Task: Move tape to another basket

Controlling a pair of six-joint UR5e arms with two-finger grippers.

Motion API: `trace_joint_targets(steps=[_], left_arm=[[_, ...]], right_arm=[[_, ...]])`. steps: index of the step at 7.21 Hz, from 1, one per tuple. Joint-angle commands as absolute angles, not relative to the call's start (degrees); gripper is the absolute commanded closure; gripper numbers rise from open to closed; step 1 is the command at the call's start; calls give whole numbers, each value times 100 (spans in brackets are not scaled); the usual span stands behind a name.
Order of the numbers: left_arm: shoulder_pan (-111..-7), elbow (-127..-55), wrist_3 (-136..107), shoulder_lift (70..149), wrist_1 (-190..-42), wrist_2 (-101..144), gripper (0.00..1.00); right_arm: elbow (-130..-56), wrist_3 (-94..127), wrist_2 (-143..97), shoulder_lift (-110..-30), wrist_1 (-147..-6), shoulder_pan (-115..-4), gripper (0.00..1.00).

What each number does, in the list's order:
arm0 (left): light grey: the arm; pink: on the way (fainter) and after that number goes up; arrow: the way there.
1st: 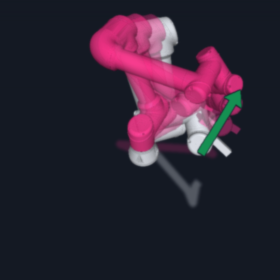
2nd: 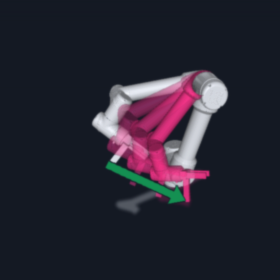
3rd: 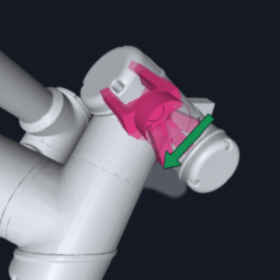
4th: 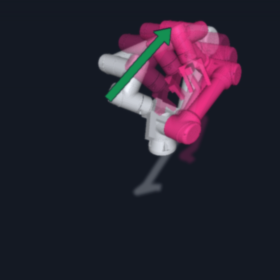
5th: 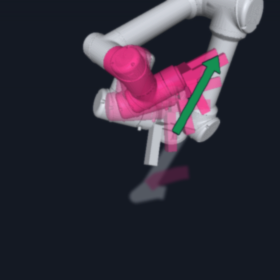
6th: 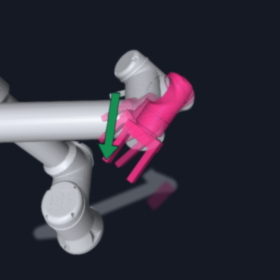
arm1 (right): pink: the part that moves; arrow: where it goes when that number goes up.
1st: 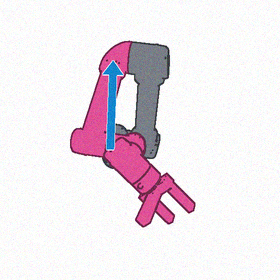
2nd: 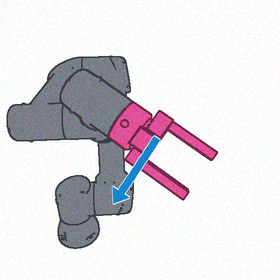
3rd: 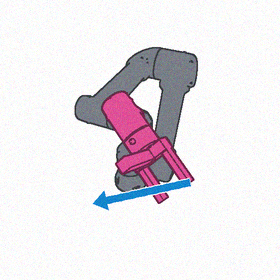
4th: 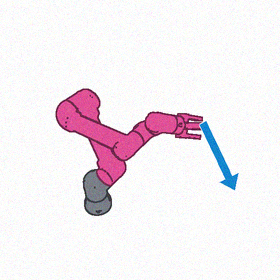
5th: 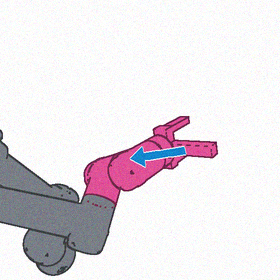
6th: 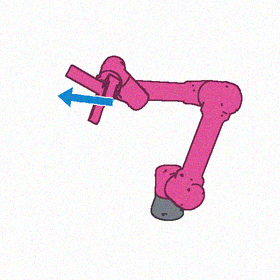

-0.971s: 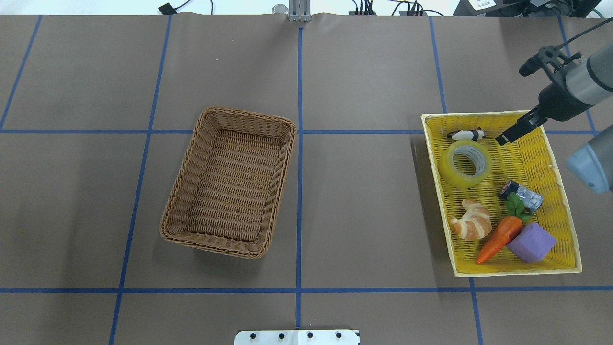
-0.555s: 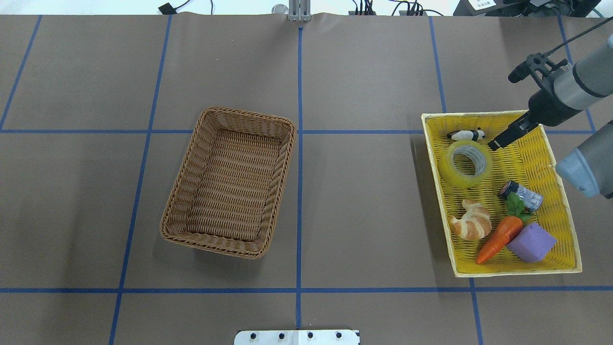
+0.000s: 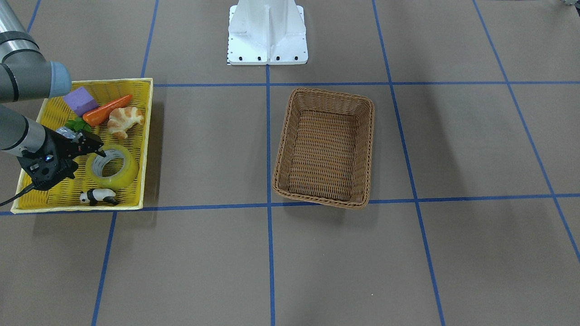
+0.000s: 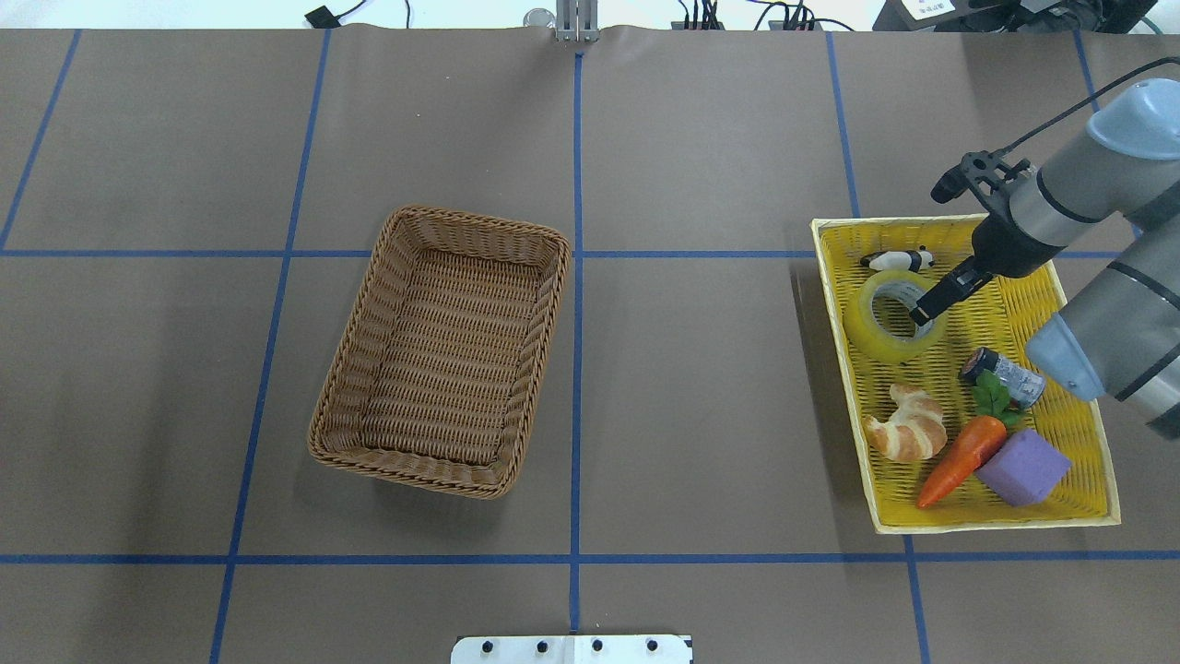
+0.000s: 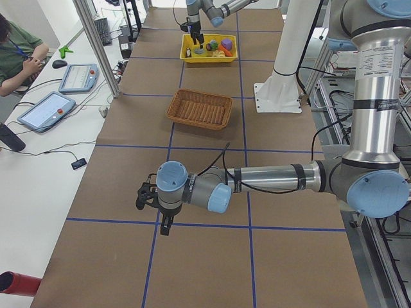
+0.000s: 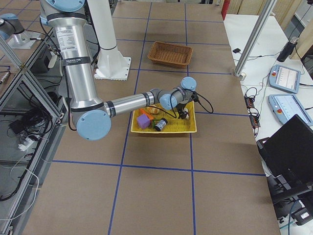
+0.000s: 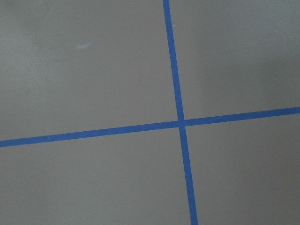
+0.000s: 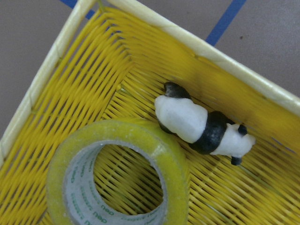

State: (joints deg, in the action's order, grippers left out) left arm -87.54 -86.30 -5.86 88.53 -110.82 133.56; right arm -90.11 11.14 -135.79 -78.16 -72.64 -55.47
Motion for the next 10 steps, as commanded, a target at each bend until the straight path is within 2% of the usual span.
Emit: trace_joint_targets(steps=[1,2,3,5,10], left_arm=[[-8754,-8631,-580,8868,-11083,13359,2],[-8754,-8631,-580,8868,-11083,13359,2],[-8754,-8631,-589,8868,-11092,13359,2],[-8754,-8631,-589,8868,-11083,13612,2],[-8754,-8692,-571,8920,-11284,13597,2]], right_arm=[[-8763,1195,-13579,-7699,-7260,-5467,8],[-8763,1274,-13579,-7708,-7260,-5475,45],[-8771,1361,-13562,-7708,-7242,-5476,99],[-8876,1380,-13396,-7708,-7242,-5493,100],[-10035,1940,-13939,-7945,-7339,-6363,100]])
